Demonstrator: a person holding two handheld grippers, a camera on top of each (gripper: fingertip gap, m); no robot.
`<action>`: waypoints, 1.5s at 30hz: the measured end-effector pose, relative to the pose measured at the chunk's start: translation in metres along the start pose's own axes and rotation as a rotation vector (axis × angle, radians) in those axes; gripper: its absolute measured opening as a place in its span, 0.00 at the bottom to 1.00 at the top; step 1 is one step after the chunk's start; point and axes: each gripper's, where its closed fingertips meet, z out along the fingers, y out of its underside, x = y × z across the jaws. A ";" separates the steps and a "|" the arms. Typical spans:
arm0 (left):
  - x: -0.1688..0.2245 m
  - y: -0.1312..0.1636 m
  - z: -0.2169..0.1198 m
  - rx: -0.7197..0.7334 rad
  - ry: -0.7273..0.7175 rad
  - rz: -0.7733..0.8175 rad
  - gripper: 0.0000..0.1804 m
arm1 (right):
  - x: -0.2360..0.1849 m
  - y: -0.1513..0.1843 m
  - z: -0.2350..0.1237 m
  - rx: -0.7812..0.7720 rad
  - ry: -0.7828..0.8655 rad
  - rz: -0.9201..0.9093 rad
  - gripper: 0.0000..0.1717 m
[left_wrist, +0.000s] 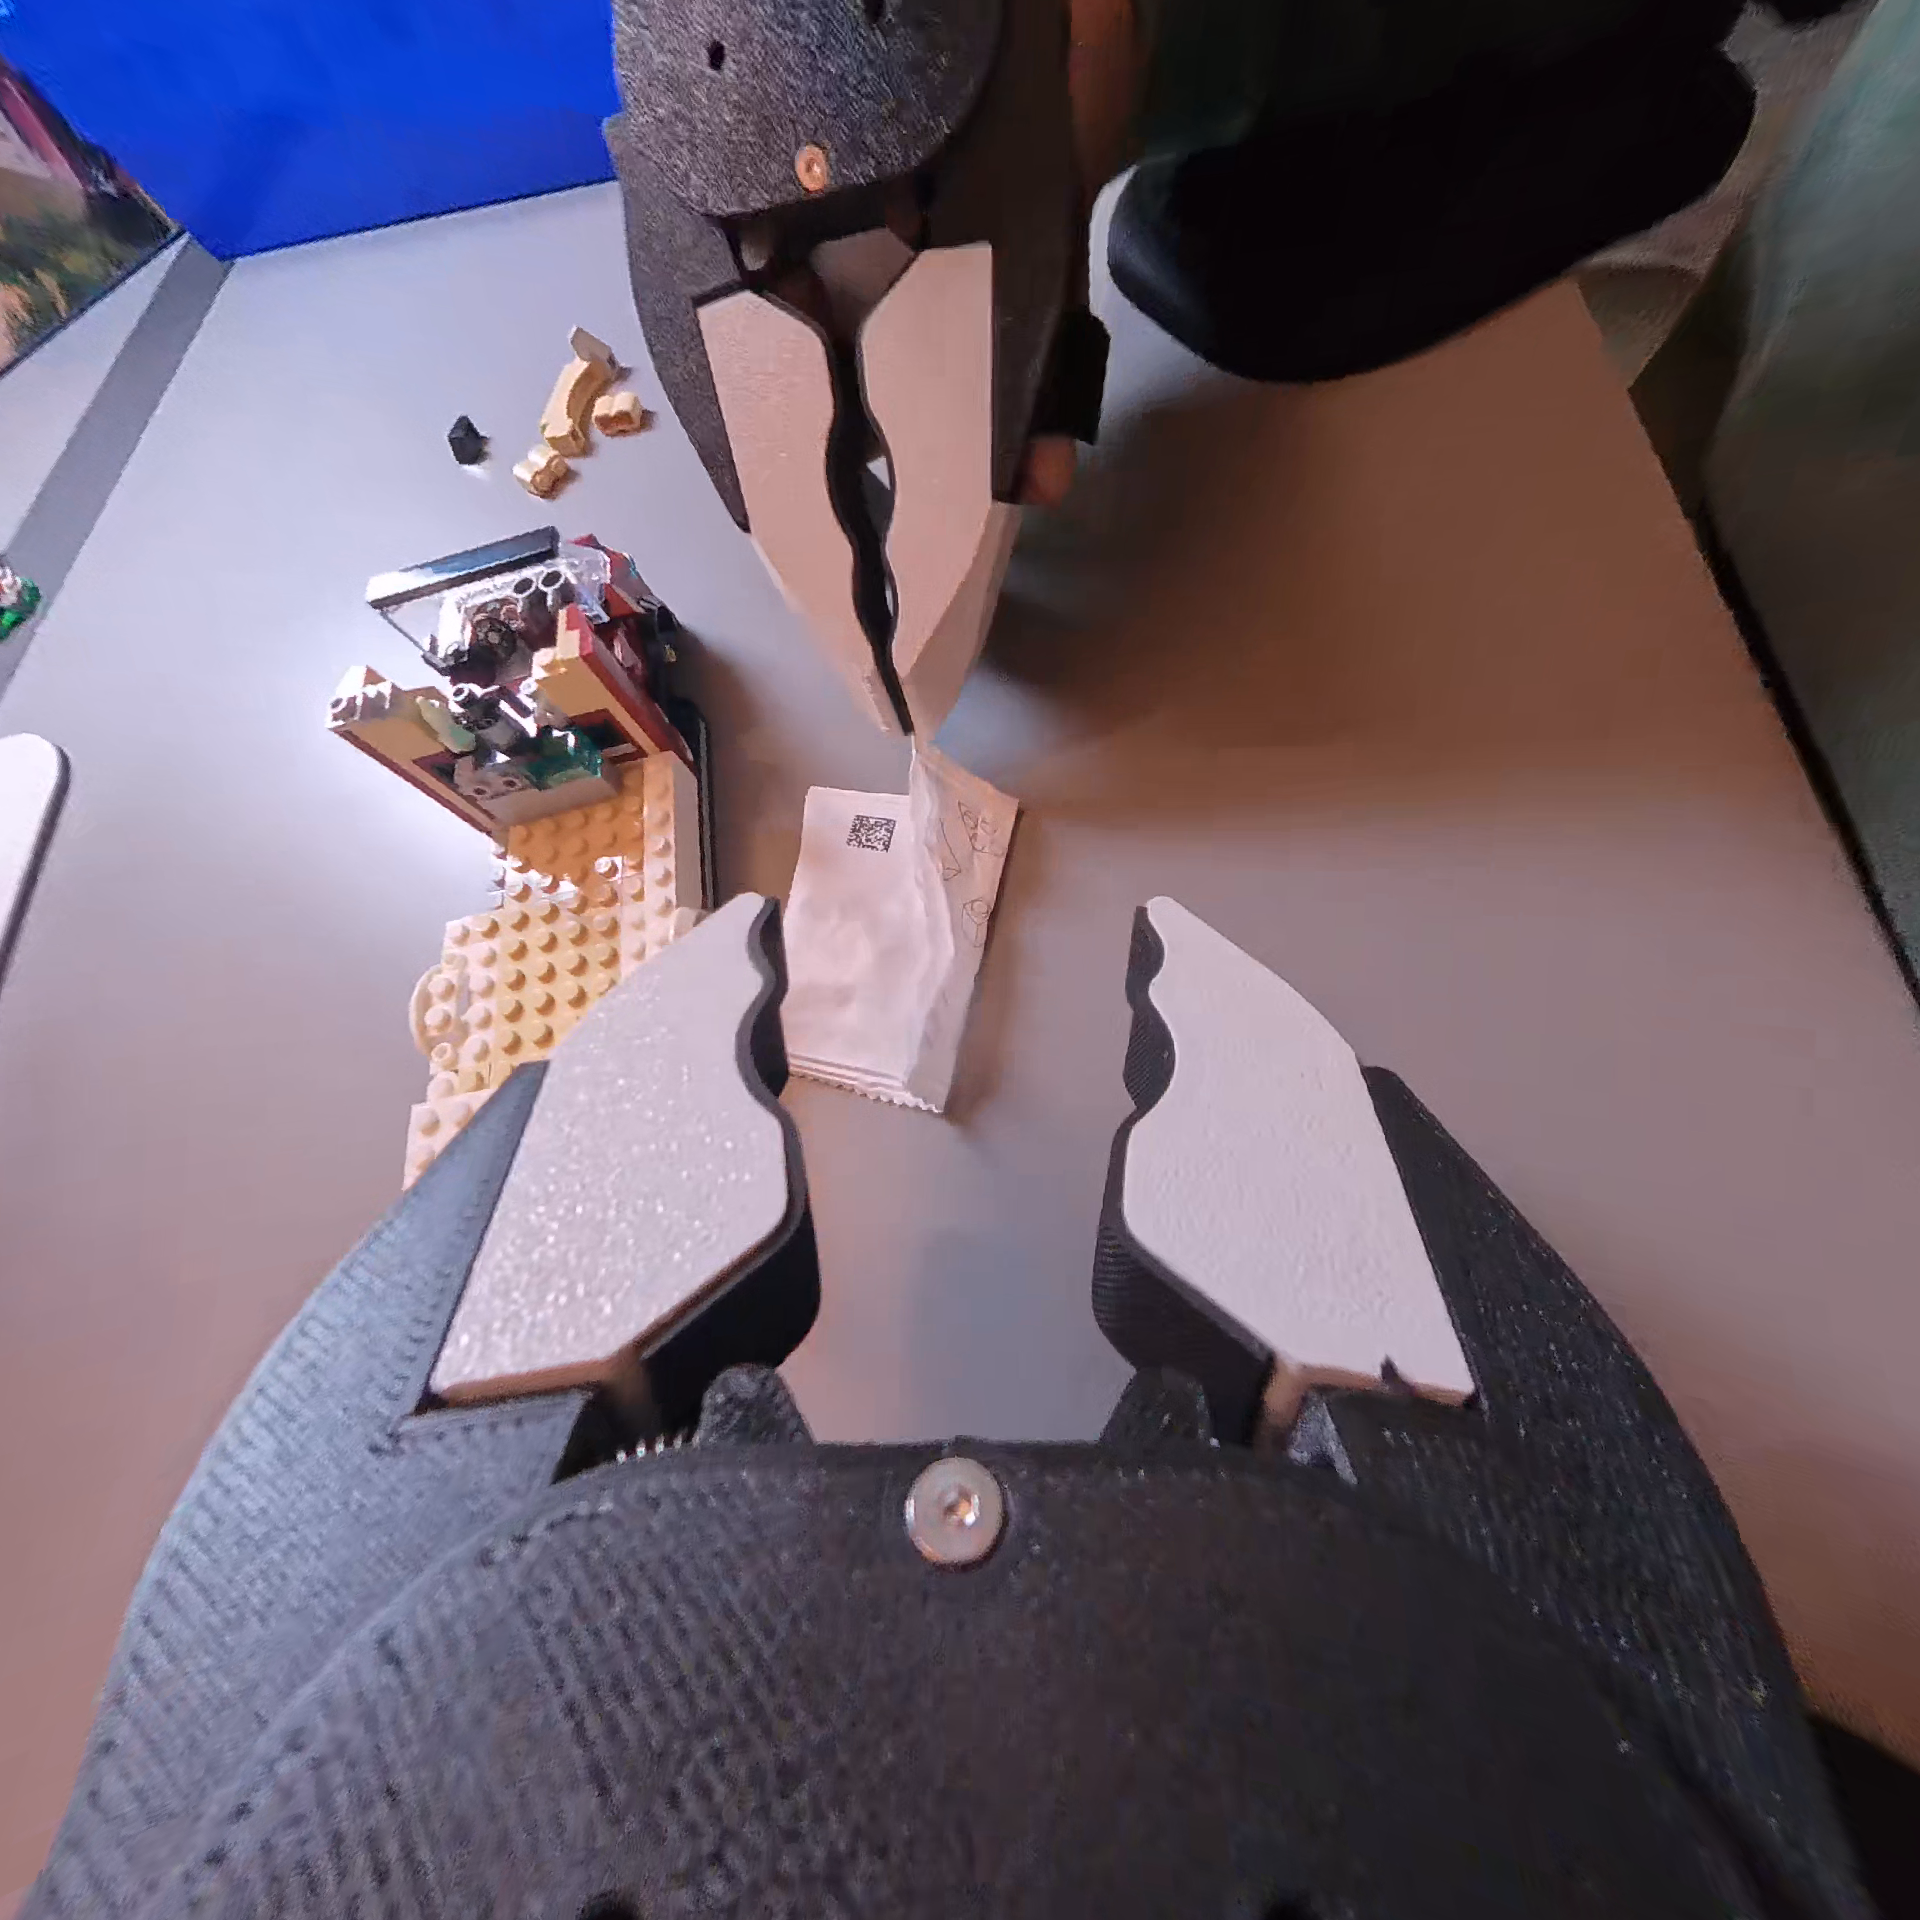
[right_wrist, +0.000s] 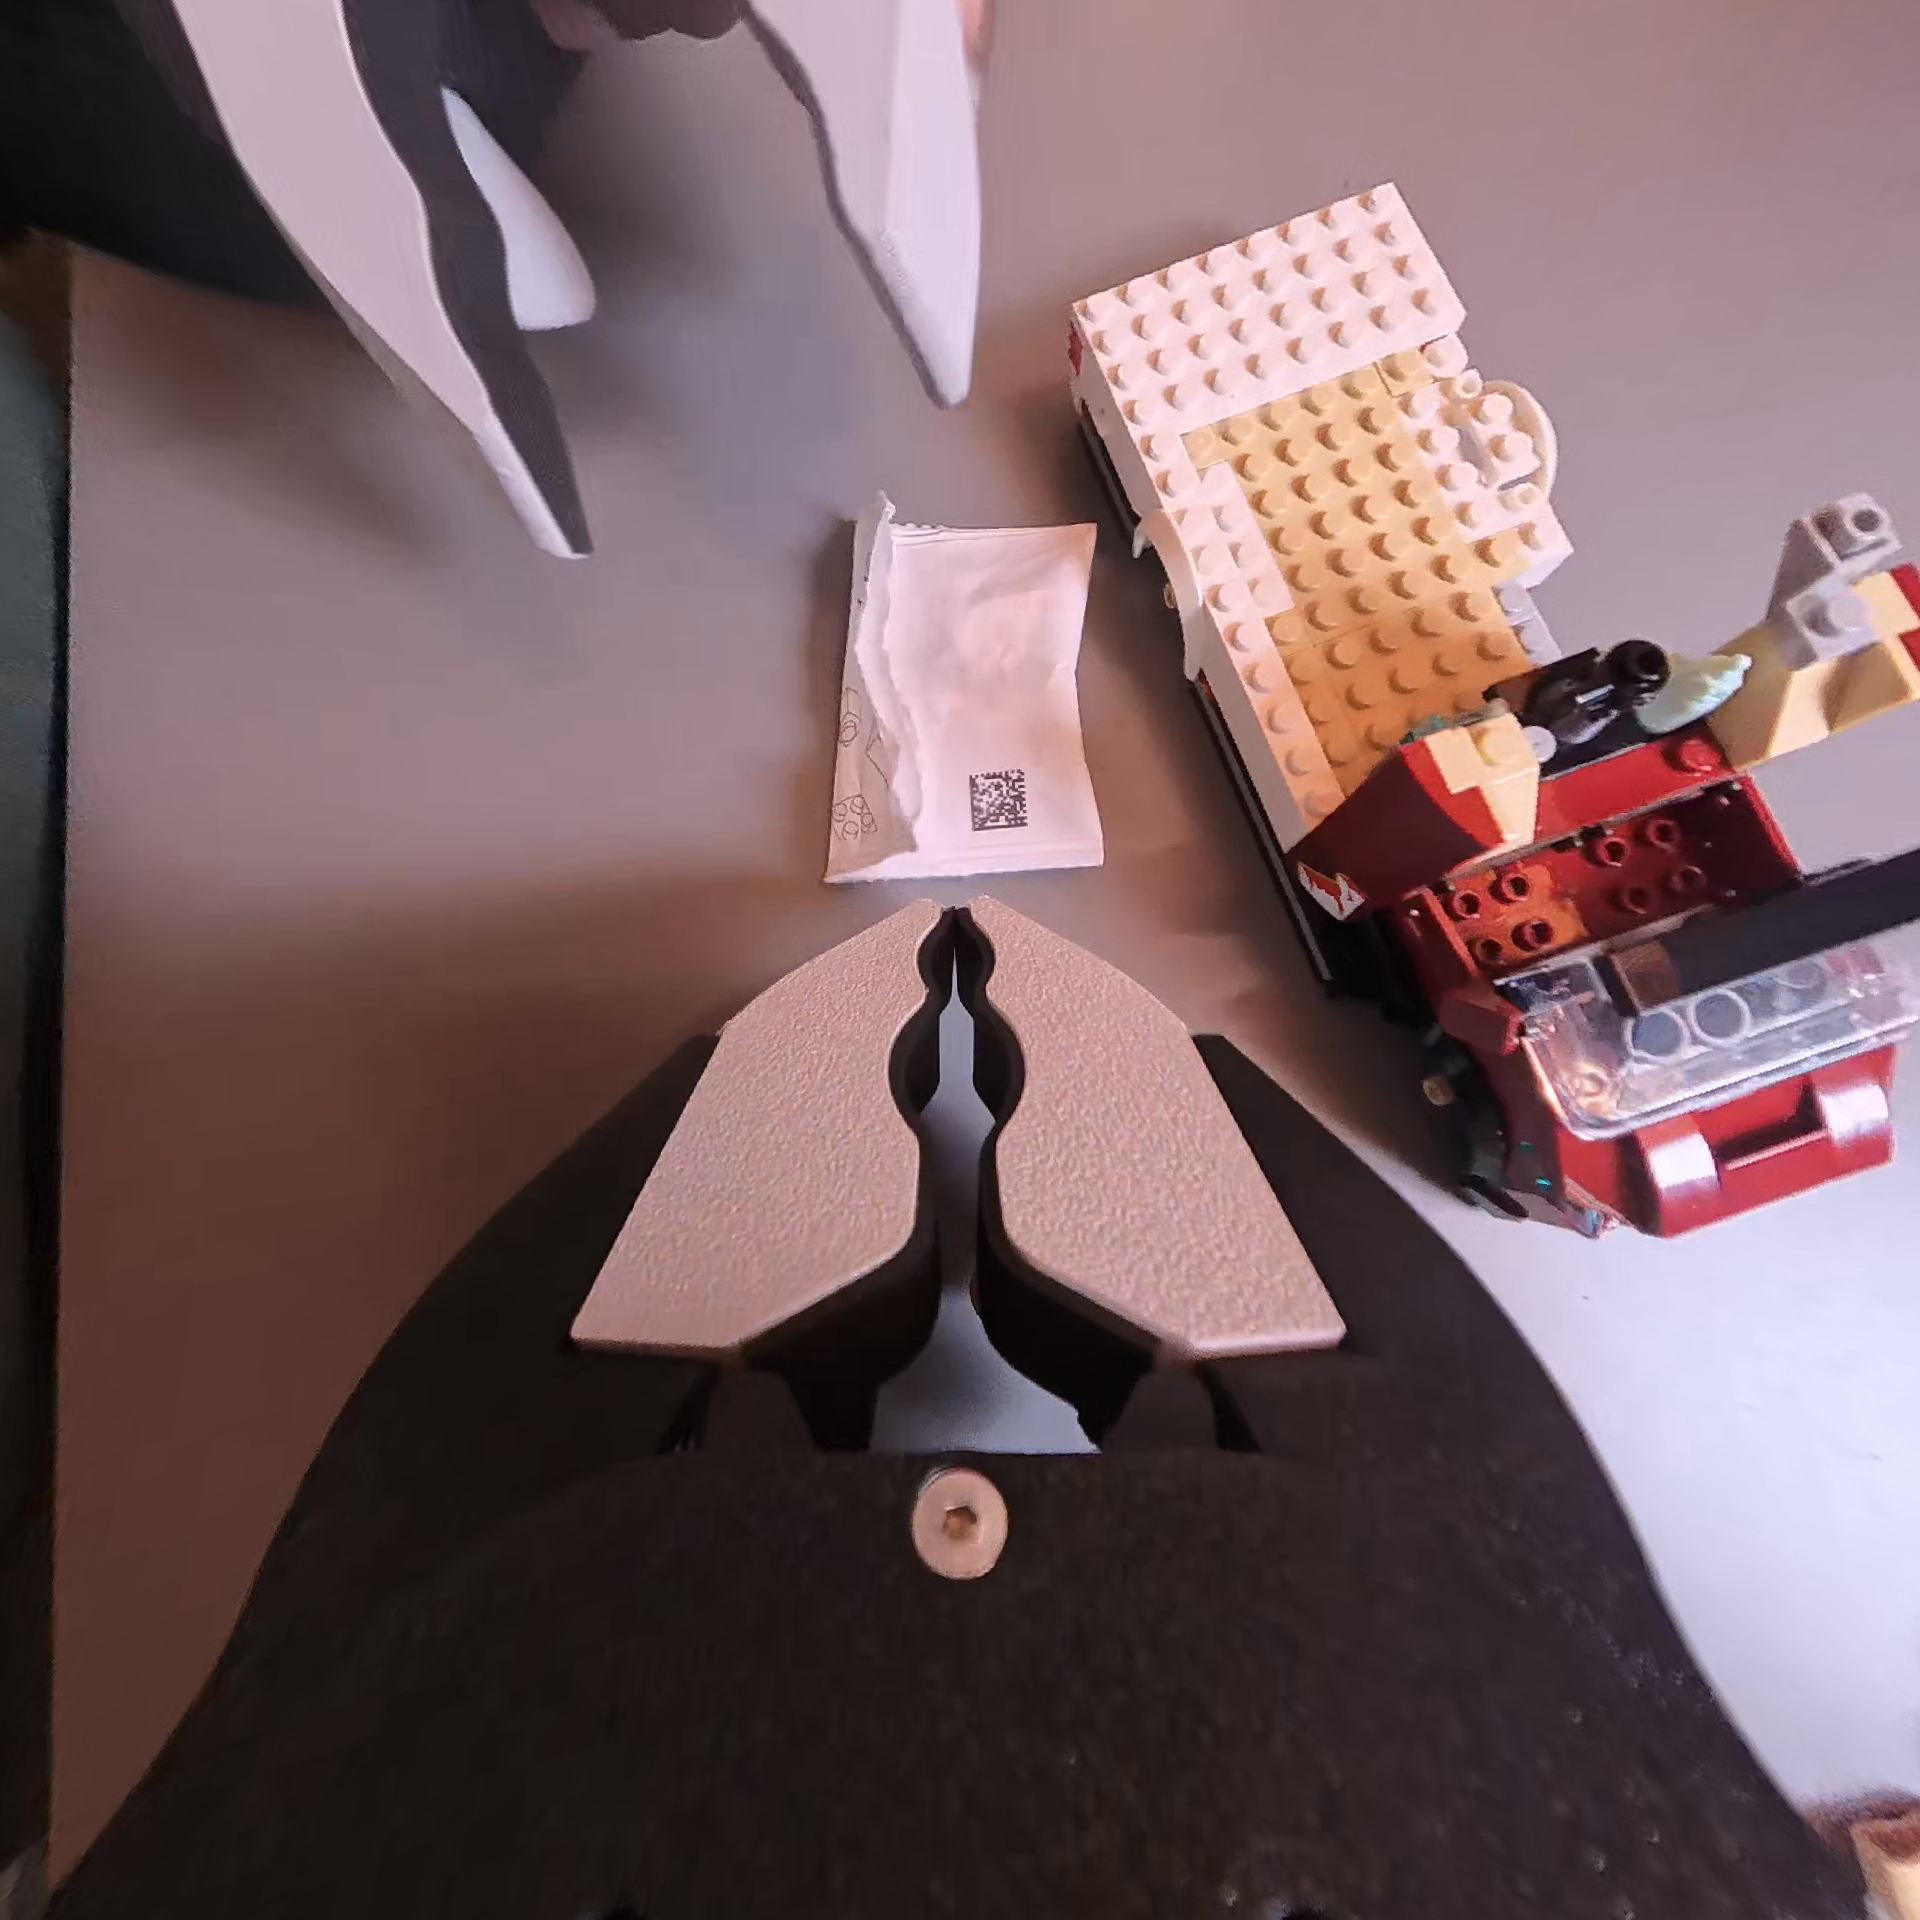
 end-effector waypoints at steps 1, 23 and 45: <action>-0.002 0.004 0.001 -0.022 -0.018 0.030 0.33 | 0.001 0.000 -0.001 0.007 0.006 0.003 0.00; -0.012 -0.005 -0.004 -0.070 -0.264 0.498 0.10 | -0.027 -0.049 -0.032 0.333 -0.671 0.686 0.00; -0.011 -0.037 -0.022 0.269 0.090 -0.325 0.03 | -0.025 -0.069 -0.046 0.454 -0.231 0.103 0.00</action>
